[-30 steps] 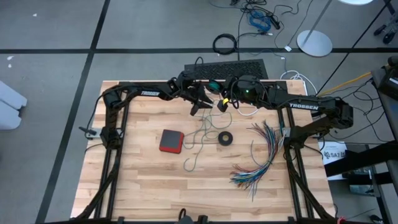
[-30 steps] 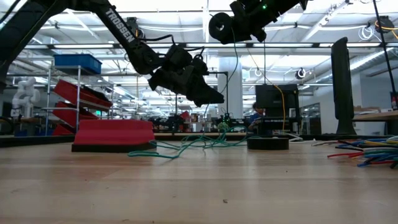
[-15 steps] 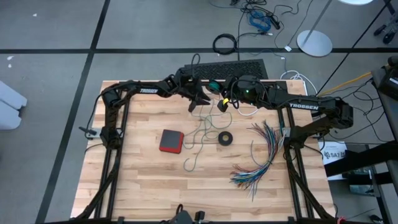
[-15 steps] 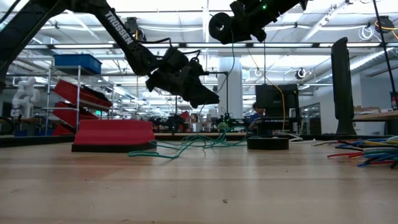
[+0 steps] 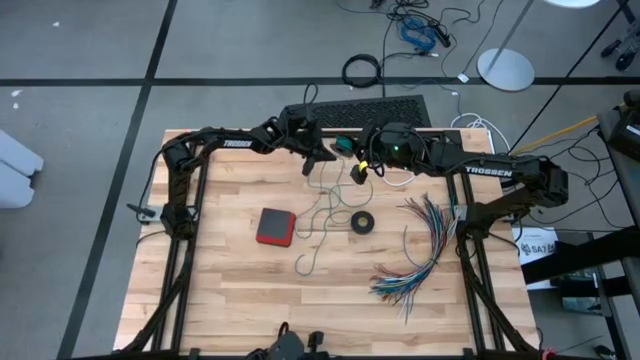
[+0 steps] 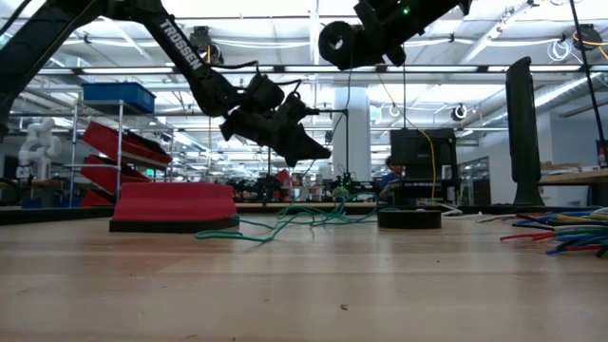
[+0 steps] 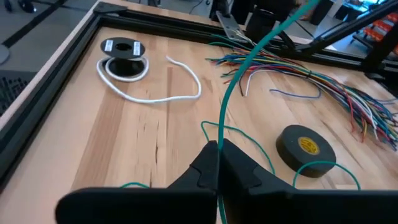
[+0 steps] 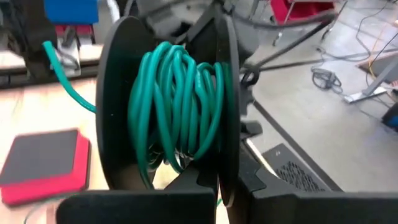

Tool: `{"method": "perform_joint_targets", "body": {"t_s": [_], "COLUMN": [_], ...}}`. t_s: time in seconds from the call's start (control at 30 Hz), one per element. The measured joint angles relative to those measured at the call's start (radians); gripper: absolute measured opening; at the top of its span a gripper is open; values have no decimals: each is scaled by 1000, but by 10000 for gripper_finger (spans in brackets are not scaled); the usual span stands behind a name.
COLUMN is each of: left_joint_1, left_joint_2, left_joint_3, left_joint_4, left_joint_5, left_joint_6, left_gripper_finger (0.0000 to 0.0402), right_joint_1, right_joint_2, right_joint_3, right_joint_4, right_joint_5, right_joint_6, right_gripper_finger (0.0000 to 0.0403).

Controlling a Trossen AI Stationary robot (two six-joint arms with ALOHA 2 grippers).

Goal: Coiling cords
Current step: Coil the green wire cable on the spool

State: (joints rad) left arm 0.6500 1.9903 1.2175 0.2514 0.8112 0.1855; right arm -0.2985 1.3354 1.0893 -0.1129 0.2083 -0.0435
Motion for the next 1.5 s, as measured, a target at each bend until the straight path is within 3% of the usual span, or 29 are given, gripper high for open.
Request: {"method": "perform_joint_targets", "body": {"t_s": [0.87,1.17,1.3,1.5], "left_joint_1": [36,36,36,34], "left_joint_2": [-2,-3,-3,-3], "left_joint_3": [0,0,0,0], "left_joint_4": [-14,4,21,108], "left_joint_5": [2,6,35,119], "left_joint_6": [-102,-154,-208,-340], "left_gripper_finger": [0,0,0,0], "right_joint_1": [-1,-1,-2,-3], "right_joint_2": [0,11,53,126], "right_joint_3": [0,0,0,0], "right_joint_4": [-485,-542,-585,-595], "right_joint_5": [-6,-4,33,187], "right_joint_6": [21,-16,-54,-105], "right_gripper_finger": [0,0,0,0]}}
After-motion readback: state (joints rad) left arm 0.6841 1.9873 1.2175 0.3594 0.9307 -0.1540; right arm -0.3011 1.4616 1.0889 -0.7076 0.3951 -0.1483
